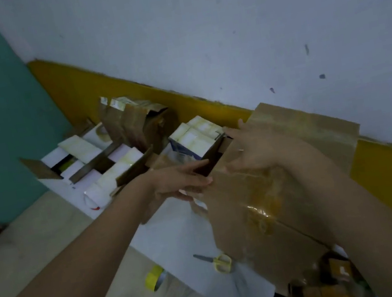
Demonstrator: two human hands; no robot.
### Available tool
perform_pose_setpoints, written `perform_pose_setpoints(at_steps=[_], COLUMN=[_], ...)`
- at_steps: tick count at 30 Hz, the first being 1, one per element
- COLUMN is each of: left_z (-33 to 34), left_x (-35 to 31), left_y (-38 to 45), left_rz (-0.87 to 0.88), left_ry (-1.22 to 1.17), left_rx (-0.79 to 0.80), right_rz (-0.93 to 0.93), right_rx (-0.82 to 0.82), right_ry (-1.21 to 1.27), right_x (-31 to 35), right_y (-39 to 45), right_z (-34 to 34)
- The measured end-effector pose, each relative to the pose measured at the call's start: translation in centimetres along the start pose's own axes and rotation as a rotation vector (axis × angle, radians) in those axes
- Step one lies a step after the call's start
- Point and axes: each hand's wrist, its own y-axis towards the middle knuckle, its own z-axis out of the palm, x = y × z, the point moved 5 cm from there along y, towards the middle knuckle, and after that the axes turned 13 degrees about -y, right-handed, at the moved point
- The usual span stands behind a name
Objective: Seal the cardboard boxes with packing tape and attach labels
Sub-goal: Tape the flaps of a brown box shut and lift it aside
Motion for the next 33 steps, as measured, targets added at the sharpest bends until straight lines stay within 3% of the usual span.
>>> perform_pose_setpoints(at_steps=[3, 5, 8, 12, 14, 17, 23, 28, 33], left_z=[-4.7, -8.3, -12.6, -14.7, -15.1, -15.3, -14.3, -11.9, -7.9], left_x=[6.1, 11.4, 20.2, 30.5, 34.1, 37.1, 37.2, 38.8, 39.5], left_y=[-2.7, -4.4, -7.2, -10.2, -10.6, -8.8, -2.8, 2.9, 8.5], left_rz=[-0.019, -0.039, -0.184, -0.327, -0.366, -0.34, -0.287, -0.364, -0.264], left_ry=[-0.209, -0.286, -0.233, -0.275, -0.265, -0.208, 0.048, 0.036, -0.187], left_rx=[-0.151, -0.323, -0.583, -0.72, -0.718, -0.668, -0.482, -0.392, -0.401], right_rz=[-0.215, -0.316, -0.347, -0.26, -0.218, -0.125, -0.074, -0.002, 0.025], right_rx=[-0.217, -0.27, -0.033, 0.366, 0.471, 0.501, 0.604, 0.495, 0.406], right_ry=[0.192, 0.332, 0.366, 0.246, 0.221, 0.254, 0.284, 0.323, 0.444], right_x=[7.9, 12.9, 19.0, 22.0, 22.4, 22.5, 21.9, 20.0, 18.4], right_y=[0.8, 2.4, 6.2, 10.2, 11.2, 12.6, 14.9, 16.7, 18.6], right_z=[-0.2, 2.6, 11.4, 24.6, 29.4, 33.7, 39.0, 41.4, 42.6])
